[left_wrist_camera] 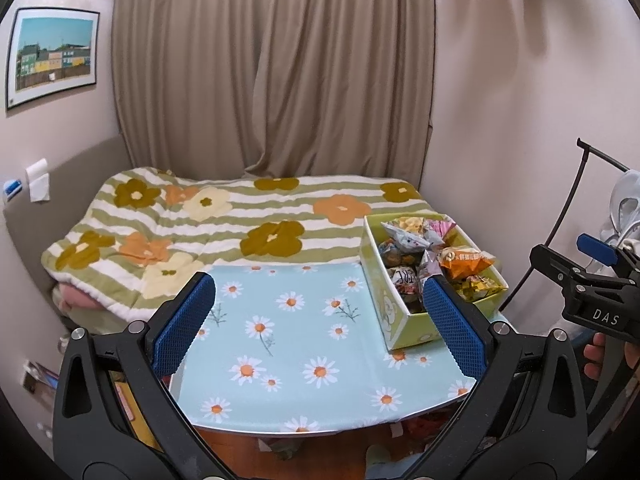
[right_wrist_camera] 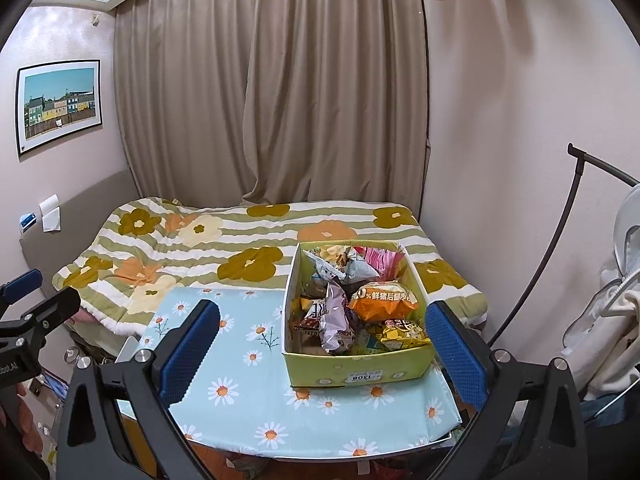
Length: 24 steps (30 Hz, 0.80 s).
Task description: Organize snacks
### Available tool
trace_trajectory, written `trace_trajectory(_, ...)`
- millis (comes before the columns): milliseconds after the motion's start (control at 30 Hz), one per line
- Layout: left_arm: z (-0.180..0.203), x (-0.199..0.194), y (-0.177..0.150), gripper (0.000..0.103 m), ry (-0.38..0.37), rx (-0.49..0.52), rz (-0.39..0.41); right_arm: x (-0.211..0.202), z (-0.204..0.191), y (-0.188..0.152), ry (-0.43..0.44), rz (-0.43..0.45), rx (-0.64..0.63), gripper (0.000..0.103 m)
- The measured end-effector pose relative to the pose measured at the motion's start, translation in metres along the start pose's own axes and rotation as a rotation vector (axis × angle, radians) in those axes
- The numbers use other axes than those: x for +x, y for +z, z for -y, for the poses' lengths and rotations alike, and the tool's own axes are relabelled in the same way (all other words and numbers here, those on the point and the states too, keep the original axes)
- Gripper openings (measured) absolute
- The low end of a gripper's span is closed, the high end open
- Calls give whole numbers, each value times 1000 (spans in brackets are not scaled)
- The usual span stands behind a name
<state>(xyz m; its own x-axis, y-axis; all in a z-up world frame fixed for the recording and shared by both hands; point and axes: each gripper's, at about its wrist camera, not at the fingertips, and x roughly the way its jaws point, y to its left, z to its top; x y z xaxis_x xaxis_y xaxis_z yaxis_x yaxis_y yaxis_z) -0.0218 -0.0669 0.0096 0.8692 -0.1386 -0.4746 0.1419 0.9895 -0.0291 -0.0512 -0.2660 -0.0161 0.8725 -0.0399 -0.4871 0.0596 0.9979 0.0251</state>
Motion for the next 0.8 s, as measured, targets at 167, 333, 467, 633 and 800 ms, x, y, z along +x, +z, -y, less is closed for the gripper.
trace_trajectory(167, 0, 2, 2, 103, 6, -1, 3, 2, 0, 0, 0, -2, -1, 102)
trace_trajectory(333, 0, 5, 3, 103, 5, -3, -1, 2, 0, 1, -3, -2, -1, 102)
trace_trajectory(467, -1, 7, 4, 103, 6, -1, -2, 3, 2, 1, -2, -3, 1, 102)
trace_trajectory(633, -2, 7, 3, 103, 0, -5, -6, 5, 2, 0, -5, -9, -1, 102)
trace_trajectory(800, -3, 8, 4, 103, 5, 1, 1, 7, 2, -1, -3, -11, 4, 102)
